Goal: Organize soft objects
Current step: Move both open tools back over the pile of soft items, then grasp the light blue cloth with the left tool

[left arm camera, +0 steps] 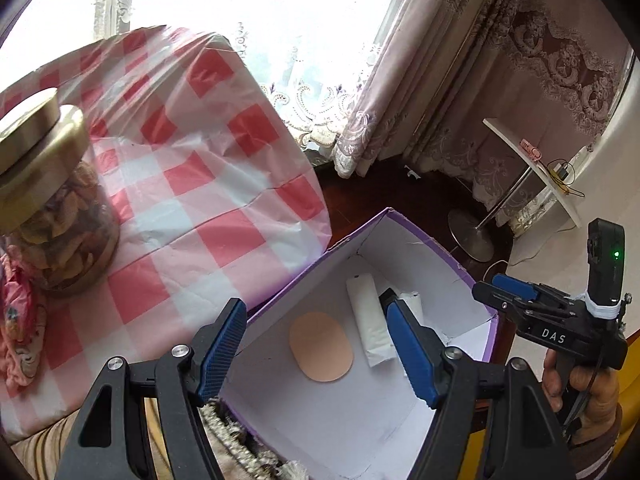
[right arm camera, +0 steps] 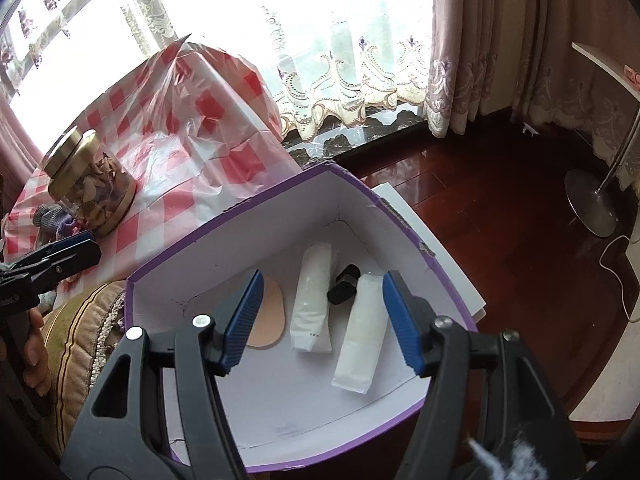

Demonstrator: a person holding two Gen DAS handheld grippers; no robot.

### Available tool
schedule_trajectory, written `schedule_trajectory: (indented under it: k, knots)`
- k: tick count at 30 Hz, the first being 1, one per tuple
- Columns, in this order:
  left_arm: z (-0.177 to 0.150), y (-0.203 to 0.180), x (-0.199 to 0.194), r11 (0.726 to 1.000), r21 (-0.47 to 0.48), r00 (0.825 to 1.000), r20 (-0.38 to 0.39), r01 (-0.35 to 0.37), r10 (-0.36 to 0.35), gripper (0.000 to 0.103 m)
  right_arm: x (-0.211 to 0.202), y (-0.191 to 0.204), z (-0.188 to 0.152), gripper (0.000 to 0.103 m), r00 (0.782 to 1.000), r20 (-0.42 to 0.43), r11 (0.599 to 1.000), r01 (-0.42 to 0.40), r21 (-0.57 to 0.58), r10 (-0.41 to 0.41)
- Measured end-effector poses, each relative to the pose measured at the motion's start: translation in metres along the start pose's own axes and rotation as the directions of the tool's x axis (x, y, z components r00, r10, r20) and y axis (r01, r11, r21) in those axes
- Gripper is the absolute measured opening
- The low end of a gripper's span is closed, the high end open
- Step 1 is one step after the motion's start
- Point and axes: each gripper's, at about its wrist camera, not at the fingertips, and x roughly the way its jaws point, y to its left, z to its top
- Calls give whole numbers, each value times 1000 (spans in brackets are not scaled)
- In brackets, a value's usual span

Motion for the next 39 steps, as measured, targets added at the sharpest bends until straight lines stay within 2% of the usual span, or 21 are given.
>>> schedule_trajectory:
  k: [5,10,17,26,31,35,39]
  knots:
    - [-14,24,-25,999,-24,999,5,-32,32,74,0,33,2,66,998,-12,997,-56,-59,55]
    - [-33,51,-55,996,-36,995,48,-84,86,74,-3,73,1,66,993,-24,982,-119,-144,117]
    - [-59,103,-107,974,-128,973,114,-188,203,74,-4,128,-6,66,983,-59,949,-185,-255,175]
    - [-99,167,-159,922,-271,935,148,-276,323,73,-1,179,-14,66,970,-112,913,-241,-330,216]
    - [-128,197,-187,878,-334,901,145,-344,408,73,2,201,-18,66,961,-142,895,-271,-354,235]
    - [-151,219,-211,842,-401,880,151,-362,450,73,4,217,-19,66,956,-162,881,-290,-374,246]
    - [-173,243,-235,793,-473,848,160,-383,505,73,5,232,-21,66,950,-174,865,-310,-394,261]
